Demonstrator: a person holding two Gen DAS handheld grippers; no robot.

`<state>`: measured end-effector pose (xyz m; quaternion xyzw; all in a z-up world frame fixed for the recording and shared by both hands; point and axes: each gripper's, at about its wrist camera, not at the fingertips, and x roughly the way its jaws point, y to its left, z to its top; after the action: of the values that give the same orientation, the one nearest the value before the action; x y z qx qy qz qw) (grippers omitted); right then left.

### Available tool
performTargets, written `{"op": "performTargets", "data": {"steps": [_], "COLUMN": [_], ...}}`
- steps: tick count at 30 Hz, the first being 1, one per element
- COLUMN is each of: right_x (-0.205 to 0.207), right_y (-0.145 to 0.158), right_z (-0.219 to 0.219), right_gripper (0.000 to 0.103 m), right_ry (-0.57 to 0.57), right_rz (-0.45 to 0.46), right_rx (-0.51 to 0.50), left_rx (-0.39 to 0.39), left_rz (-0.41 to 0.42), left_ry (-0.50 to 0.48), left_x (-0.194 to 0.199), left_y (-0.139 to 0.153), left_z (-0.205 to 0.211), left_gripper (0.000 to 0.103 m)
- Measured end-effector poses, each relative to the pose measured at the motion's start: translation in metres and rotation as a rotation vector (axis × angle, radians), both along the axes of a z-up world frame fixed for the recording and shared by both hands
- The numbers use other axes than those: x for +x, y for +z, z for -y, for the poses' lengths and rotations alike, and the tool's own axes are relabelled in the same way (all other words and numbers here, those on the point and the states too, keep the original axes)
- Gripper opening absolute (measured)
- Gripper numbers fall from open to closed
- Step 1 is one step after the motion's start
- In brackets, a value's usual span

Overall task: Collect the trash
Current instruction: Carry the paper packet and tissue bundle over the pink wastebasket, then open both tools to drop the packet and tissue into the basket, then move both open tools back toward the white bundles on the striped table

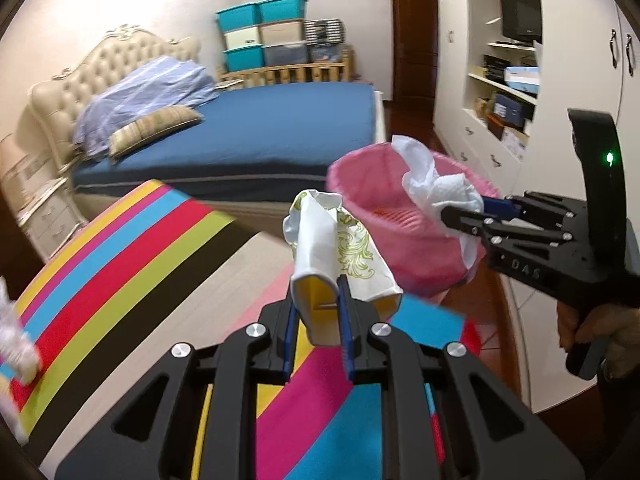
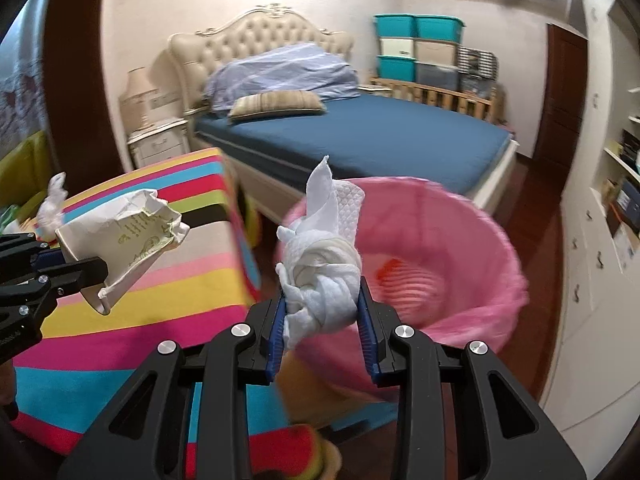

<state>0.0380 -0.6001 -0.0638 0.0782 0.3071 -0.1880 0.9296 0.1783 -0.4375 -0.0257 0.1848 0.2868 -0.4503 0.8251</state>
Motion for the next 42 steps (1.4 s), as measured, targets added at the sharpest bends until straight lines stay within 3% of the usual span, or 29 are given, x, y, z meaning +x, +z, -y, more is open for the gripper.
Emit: {"op": "performTargets", "data": {"steps": [8,13,17,18,19,20,23,25,28,34,42], "right_x": [-0.006,-0.003,0.005,0.006,0.006,0.006,0.000,-0.006,-0.009,0.003,0.048], "right_y": [-0.016,-0.024,-0.029,-0.029,-0.029,-0.030,-0.028,-0.028,-0.024,-0.013,0.001], "right_z": [0.060,0.084,0.095,0.095,0.096,0.097,0.092,0.087,0.073,0.032,-0.059], "right_gripper": [0.032,0.033,0.044,0.056,0.061,0.061,0.061,0.061,0.062,0.062,0.063], "right_ry": [-0.097,-0.117,-0.105,-0.108,-0.112,-0.114,-0.125,-0.129,-0.112,-0.026,0.183], "right_rz": [-0.021,-0.031,-0.041,-0.041,-0.039,-0.039,-0.036,-0.029,-0.023,-0.007,-0.002], "right_rx": [0.010,0.025,0.029,0.022,0.017,0.014,-0.007,-0.014,-0.016,-0.021,-0.029], "left_rx": [-0.017,-0.007,-0.038,-0.039,-0.039,-0.050,-0.061,-0.062,-0.071,-0.029,0.006], "left_rz": [-0.027,-0.037,-0.130,-0.142,-0.140,-0.131,-0.106,-0.081,-0.051,-0.010,0.040], "left_ry": [-0.092,-0.096,-0.099,-0.092,-0.064,-0.044,-0.001,0.045,0.112,0.214,0.392], "left_x": [-0.004,0.005,0.022,0.026,0.030,0.033,0.038,0.043,0.045,0.048,0.055], "left_y": [0.008,0.004,-0.004,-0.005,-0.006,-0.007,-0.008,-0.008,-0.008,-0.017,-0.020], "left_z": [0.091,0.136,0.158,0.160,0.161,0.159,0.140,0.118,0.081,0.001,-0.125], "left_gripper": [0.017,0.017,0.022,0.036,0.055,0.060,0.073,0.089,0.098,0.098,0.098]}}
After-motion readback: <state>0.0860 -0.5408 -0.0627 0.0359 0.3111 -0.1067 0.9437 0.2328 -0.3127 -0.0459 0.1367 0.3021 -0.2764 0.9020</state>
